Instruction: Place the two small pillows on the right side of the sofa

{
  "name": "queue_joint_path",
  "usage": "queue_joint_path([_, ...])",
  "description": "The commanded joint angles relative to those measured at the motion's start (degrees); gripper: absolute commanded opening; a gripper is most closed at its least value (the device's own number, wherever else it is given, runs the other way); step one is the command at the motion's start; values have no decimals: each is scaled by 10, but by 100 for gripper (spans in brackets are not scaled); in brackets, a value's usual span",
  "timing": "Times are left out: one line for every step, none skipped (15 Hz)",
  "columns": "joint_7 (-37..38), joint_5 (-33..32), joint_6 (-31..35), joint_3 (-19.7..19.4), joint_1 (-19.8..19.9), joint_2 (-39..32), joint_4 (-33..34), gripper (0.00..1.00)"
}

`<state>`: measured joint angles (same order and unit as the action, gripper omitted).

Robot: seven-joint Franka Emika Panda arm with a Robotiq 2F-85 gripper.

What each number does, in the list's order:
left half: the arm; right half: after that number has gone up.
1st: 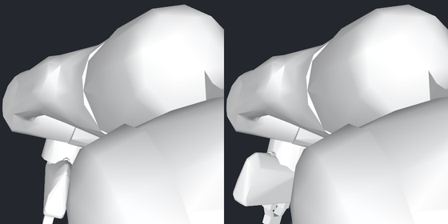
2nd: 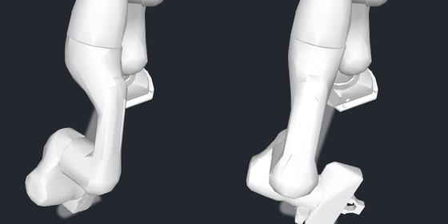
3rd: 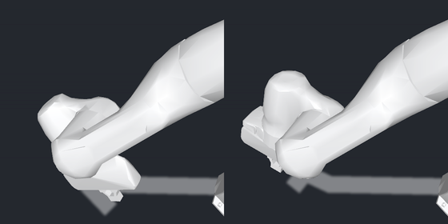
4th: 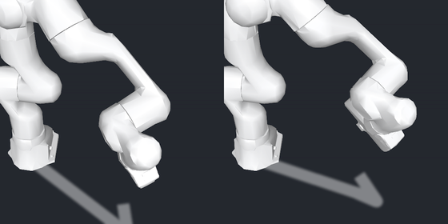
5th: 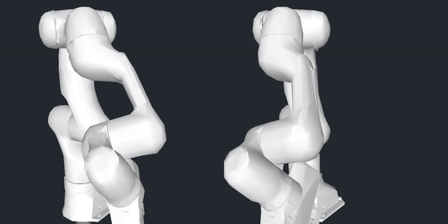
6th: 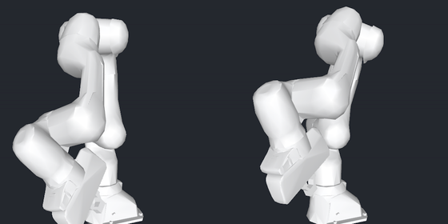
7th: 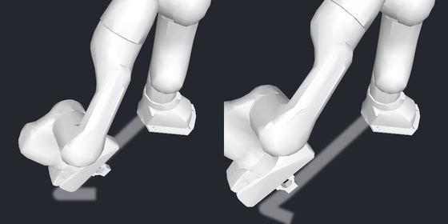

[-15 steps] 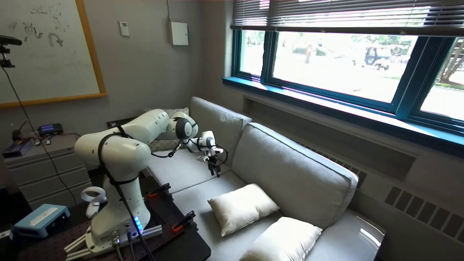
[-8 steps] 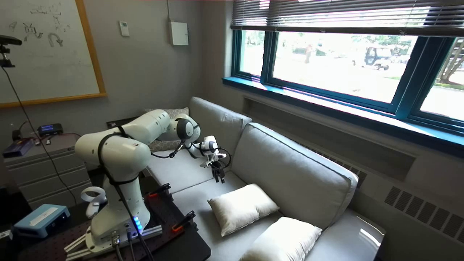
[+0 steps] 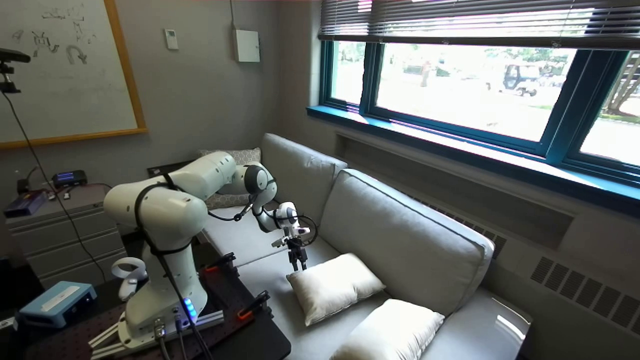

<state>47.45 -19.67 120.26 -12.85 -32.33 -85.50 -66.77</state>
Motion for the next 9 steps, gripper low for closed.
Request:
queue_joint_path([-5, -21, -10, 16, 12, 0, -23, 100])
queue_joint_path([5, -52, -14, 40, 33, -1, -23, 100])
queue_joint_path([4, -61, -15, 46, 40, -1, -27, 100])
queue_joint_path([-10, -39, -9, 31, 30, -1, -34, 100])
queue_joint_path([-10, -40, -7, 32, 37, -1, -34, 100])
queue_joint_path([-9, -41, -7, 28, 40, -1, -33, 100])
queue_joint_path([-7, -42, -6, 24, 43, -1, -31, 100])
queue_joint_path([-4, -47, -7, 16, 45, -1, -30, 100])
queue_joint_path([-2, -51, -8, 8, 47, 0, -30, 100])
